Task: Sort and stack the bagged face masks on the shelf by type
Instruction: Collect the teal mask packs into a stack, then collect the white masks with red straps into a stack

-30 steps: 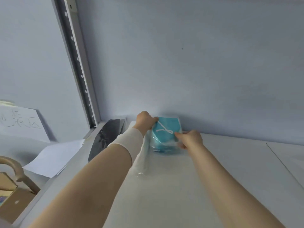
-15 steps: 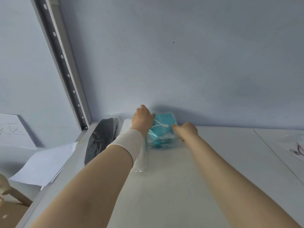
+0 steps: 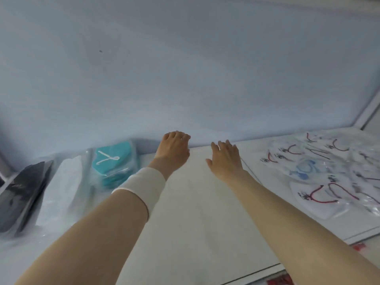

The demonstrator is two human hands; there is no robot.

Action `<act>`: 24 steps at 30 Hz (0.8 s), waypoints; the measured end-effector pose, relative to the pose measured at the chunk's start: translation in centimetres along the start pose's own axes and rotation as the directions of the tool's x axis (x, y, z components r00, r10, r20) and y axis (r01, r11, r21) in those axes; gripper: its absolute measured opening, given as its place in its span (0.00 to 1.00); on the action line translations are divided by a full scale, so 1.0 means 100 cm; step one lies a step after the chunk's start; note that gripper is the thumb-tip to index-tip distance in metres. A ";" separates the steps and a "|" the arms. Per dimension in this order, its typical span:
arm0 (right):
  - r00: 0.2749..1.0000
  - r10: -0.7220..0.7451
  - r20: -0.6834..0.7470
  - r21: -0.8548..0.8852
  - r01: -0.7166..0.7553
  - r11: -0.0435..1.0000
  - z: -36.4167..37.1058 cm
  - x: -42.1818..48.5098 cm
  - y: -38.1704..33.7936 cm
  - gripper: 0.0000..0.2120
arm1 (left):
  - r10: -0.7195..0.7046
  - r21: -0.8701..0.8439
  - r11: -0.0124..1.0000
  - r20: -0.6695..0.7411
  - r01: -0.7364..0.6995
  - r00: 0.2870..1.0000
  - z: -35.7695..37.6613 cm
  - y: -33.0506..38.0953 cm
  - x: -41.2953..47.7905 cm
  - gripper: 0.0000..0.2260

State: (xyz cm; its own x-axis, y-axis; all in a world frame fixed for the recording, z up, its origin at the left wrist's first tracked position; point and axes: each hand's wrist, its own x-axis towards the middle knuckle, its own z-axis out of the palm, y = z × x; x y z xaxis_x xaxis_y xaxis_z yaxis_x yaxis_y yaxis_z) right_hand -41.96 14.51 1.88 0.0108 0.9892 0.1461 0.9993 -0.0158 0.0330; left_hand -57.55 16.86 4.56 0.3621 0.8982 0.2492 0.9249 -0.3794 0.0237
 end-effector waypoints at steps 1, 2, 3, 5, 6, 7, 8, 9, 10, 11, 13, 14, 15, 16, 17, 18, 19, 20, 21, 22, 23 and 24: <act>1.000 0.011 0.005 -0.016 -0.011 1.000 0.000 -0.006 0.027 0.28 | 0.012 -0.007 1.000 0.008 -0.012 1.000 0.003 0.026 0.006 0.21; 1.000 0.022 0.004 -0.029 -0.022 0.999 0.000 -0.011 0.056 0.29 | 0.024 -0.012 1.000 0.012 -0.024 1.000 0.006 0.054 0.012 0.21; 0.999 0.034 -0.001 -0.038 -0.034 0.999 0.001 -0.018 0.084 0.29 | 0.036 -0.015 0.999 0.012 -0.036 0.999 0.009 0.081 0.017 0.22; 0.999 0.053 -0.005 -0.031 -0.053 0.998 0.001 -0.033 0.142 0.29 | 0.051 -0.032 0.998 0.005 -0.051 0.999 0.016 0.138 0.028 0.22; 0.998 0.060 -0.003 -0.020 -0.060 0.998 0.001 -0.042 0.171 0.29 | 0.056 -0.047 0.997 0.005 -0.056 0.998 0.020 0.167 0.033 0.22; 0.998 0.068 -0.002 -0.009 -0.068 0.998 0.002 -0.052 0.200 0.29 | 0.070 -0.059 0.996 0.008 -0.070 0.997 0.024 0.196 0.037 0.22; 0.997 0.081 0.003 -0.004 -0.081 0.997 0.002 -0.061 0.229 0.29 | 0.093 -0.068 0.994 0.015 -0.091 0.996 0.027 0.225 0.042 0.22; 0.995 0.098 0.009 -0.001 -0.098 0.995 0.002 -0.070 0.257 0.29 | 0.117 -0.077 0.990 0.023 -0.115 0.993 0.030 0.253 0.048 0.22; 0.992 0.121 0.015 0.001 -0.121 0.993 0.003 -0.077 0.285 0.29 | 0.137 -0.093 0.987 0.029 -0.134 0.990 0.032 0.280 0.055 0.22; 0.989 0.149 0.017 0.005 -0.149 0.989 0.003 -0.084 0.311 0.28 | 0.149 -0.114 0.983 0.033 -0.145 0.988 0.034 0.304 0.062 0.22; 0.978 0.208 0.008 0.026 -0.208 0.978 0.006 -0.093 0.359 0.28 | 0.170 -0.162 0.973 0.040 -0.162 0.985 0.037 0.349 0.075 0.22; 0.973 0.232 0.006 0.039 -0.232 0.972 0.008 -0.096 0.380 0.28 | 0.183 -0.185 0.968 0.046 -0.172 0.982 0.040 0.369 0.082 0.22; 0.968 0.250 0.008 0.052 -0.250 0.967 0.010 -0.099 0.399 0.28 | 0.197 -0.201 0.963 0.055 -0.183 0.979 0.044 0.388 0.089 0.22; 0.964 0.264 0.014 0.067 -0.264 0.962 0.014 -0.101 0.417 0.28 | 0.214 -0.207 0.959 0.065 -0.196 0.975 0.049 0.406 0.095 0.22; 0.960 0.277 0.024 0.084 -0.278 0.957 0.018 -0.102 0.433 0.28 | 0.230 -0.207 0.955 0.075 -0.211 0.970 0.054 0.423 0.102 0.22; 0.955 0.293 0.039 0.100 -0.296 0.950 0.020 -0.102 0.449 0.28 | 0.245 -0.206 0.953 0.086 -0.223 0.966 0.058 0.439 0.109 0.23; 0.949 0.311 0.050 0.110 -0.315 0.943 0.023 -0.101 0.464 0.28 | 0.256 -0.208 0.950 0.094 -0.232 0.962 0.062 0.453 0.117 0.23; 0.943 0.328 0.053 0.117 -0.332 0.936 0.025 -0.099 0.480 0.28 | 0.263 -0.213 0.948 0.098 -0.238 0.960 0.066 0.466 0.126 0.23; 0.938 0.343 0.047 0.125 -0.346 0.930 0.026 -0.097 0.496 0.28 | 0.268 -0.223 0.944 0.097 -0.242 0.958 0.070 0.478 0.135 0.23; 0.932 0.359 0.037 0.137 -0.361 0.922 0.026 -0.095 0.511 0.27 | 0.272 -0.237 0.940 0.094 -0.244 0.958 0.075 0.488 0.145 0.22; 0.924 0.381 0.032 0.151 -0.381 0.912 0.025 -0.094 0.526 0.27 | 0.276 -0.254 0.936 0.095 -0.245 0.956 0.079 0.498 0.153 0.22; 0.912 0.408 0.038 0.165 -0.409 0.898 0.023 -0.094 0.540 0.26 | 0.278 -0.269 0.932 0.098 -0.244 0.956 0.083 0.507 0.161 0.22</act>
State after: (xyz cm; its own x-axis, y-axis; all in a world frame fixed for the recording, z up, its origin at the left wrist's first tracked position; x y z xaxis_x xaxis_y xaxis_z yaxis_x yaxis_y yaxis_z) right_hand 12.03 4.70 0.01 0.4192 0.9014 0.1088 0.8983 -0.3944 -0.1936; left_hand -3.89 13.90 1.75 0.6146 0.7745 0.1499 0.7424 -0.6321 0.2218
